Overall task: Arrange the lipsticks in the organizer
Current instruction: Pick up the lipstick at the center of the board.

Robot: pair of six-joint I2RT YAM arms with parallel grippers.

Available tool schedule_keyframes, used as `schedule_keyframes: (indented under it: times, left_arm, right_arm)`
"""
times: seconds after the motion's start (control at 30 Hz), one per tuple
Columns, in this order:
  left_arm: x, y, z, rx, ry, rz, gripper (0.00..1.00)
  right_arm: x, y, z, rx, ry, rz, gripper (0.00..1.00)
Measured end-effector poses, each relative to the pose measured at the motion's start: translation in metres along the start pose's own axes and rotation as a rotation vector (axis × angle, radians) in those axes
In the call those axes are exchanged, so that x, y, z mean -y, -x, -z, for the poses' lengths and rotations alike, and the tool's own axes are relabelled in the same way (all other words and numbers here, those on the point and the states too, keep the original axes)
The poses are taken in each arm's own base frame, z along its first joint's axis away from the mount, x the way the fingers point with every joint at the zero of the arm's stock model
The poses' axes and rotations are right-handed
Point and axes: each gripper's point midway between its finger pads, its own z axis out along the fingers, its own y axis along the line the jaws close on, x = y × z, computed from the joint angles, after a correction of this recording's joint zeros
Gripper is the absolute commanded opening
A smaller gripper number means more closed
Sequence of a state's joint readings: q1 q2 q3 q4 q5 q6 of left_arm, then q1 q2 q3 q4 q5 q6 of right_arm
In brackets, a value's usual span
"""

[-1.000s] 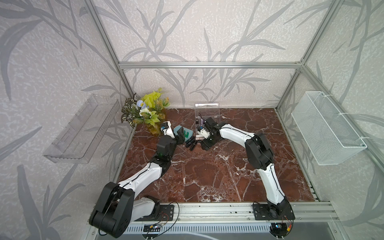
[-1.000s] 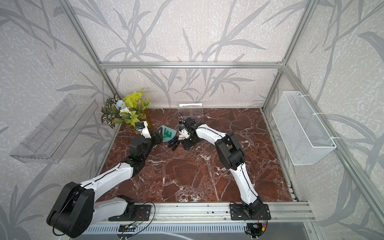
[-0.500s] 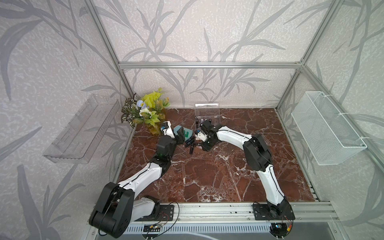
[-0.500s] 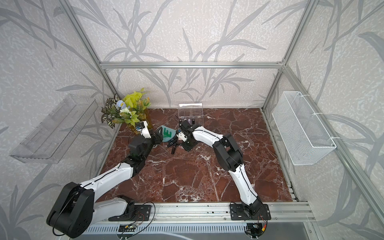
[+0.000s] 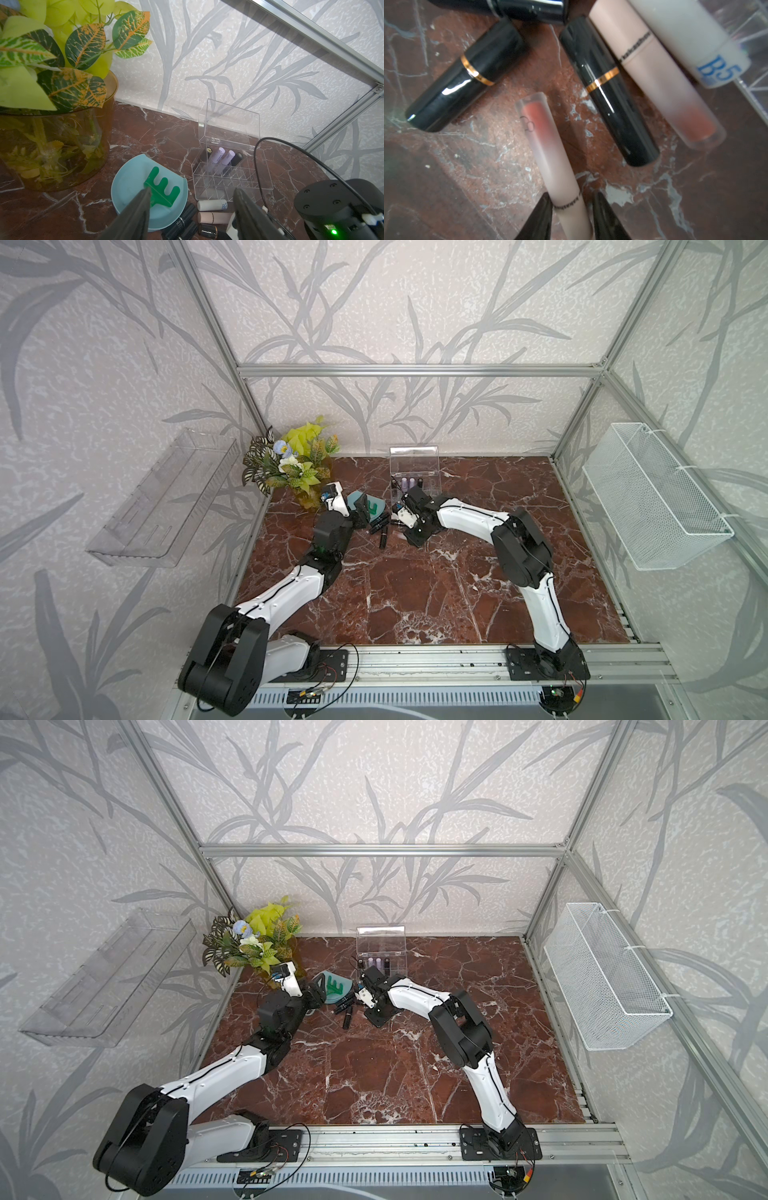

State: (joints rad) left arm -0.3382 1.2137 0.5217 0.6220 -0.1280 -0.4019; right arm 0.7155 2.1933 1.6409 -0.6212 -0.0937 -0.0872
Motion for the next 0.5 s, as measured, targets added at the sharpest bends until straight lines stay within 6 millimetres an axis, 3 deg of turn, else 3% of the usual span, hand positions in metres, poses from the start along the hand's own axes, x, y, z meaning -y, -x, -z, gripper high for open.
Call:
schedule_keyframes:
  times: [0.27, 0.4, 0.5]
  left_arm:
    - [0.002, -0.002, -0.001, -0.007, -0.010, 0.000, 0.66]
    - [0.007, -0.005, -0.002, -0.021, -0.040, -0.002, 0.75]
    - [0.013, -0.011, -0.004, -0.045, -0.078, -0.001, 0.83]
  right_arm:
    - [-0.006, -0.019, 0.007, -0.014, 0.024, -0.036, 0.14]
    - [-0.012, -0.040, 0.019, -0.026, 0.048, -0.067, 0.13]
    - [-0.018, -0.053, 0.044, 0.007, 0.083, -0.113, 0.13]
